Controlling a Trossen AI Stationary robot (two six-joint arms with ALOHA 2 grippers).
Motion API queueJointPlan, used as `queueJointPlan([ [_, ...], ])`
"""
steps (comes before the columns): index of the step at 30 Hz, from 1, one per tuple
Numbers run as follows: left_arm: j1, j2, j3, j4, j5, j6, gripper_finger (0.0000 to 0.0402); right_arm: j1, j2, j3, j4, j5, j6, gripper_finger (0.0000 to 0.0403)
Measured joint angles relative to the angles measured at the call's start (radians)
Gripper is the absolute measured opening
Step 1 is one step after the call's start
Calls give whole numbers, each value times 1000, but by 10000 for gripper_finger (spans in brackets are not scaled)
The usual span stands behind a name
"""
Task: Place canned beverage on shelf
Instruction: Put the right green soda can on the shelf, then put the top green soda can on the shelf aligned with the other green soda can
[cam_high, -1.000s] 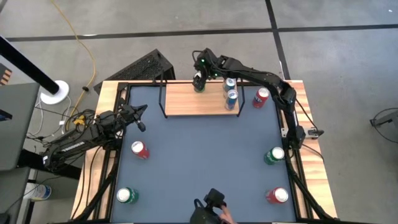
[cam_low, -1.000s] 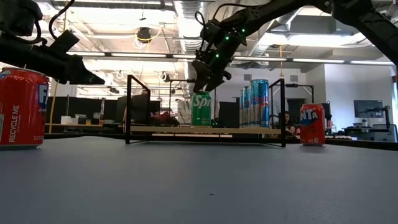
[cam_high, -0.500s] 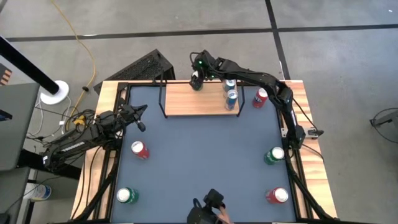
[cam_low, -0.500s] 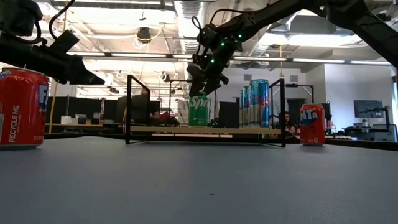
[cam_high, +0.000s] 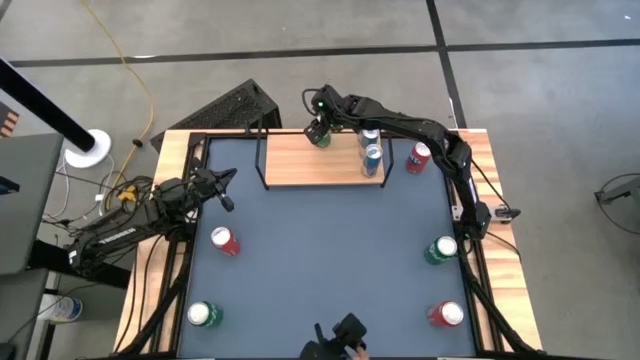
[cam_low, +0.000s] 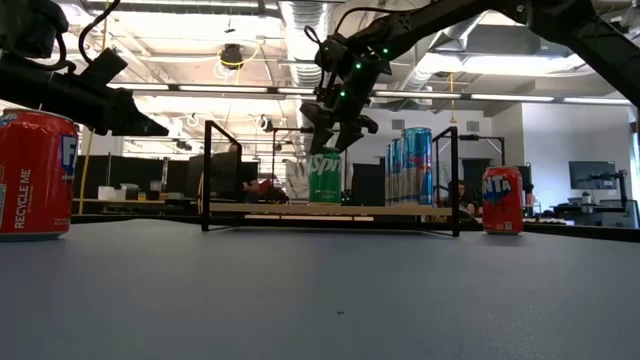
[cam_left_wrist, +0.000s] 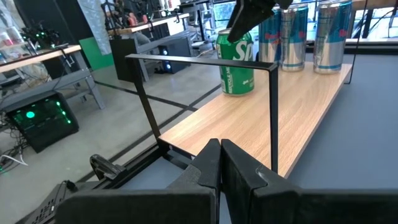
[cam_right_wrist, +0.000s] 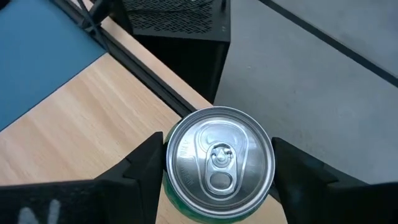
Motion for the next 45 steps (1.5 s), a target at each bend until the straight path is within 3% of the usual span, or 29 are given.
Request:
queueJointPlan([
  [13,0,0,0,0,0,0,0,6,0,10,-21,-1,14,246],
  [27,0,0,0,0,0,0,0,10,-24,11,4,1,-32,329],
  [33,0,0,0,0,1,0,0,13,-48,119,13,3,-90,356],
  [39,0,0,0,0,1,0,0,40,-47,296,-178,-3,-107,363],
  [42,0,0,0,0,1,0,0,67,-48,394,-364,-67,-116,363],
  [45,0,0,0,0,1,0,0,100,-105,366,-461,-152,-101,363],
])
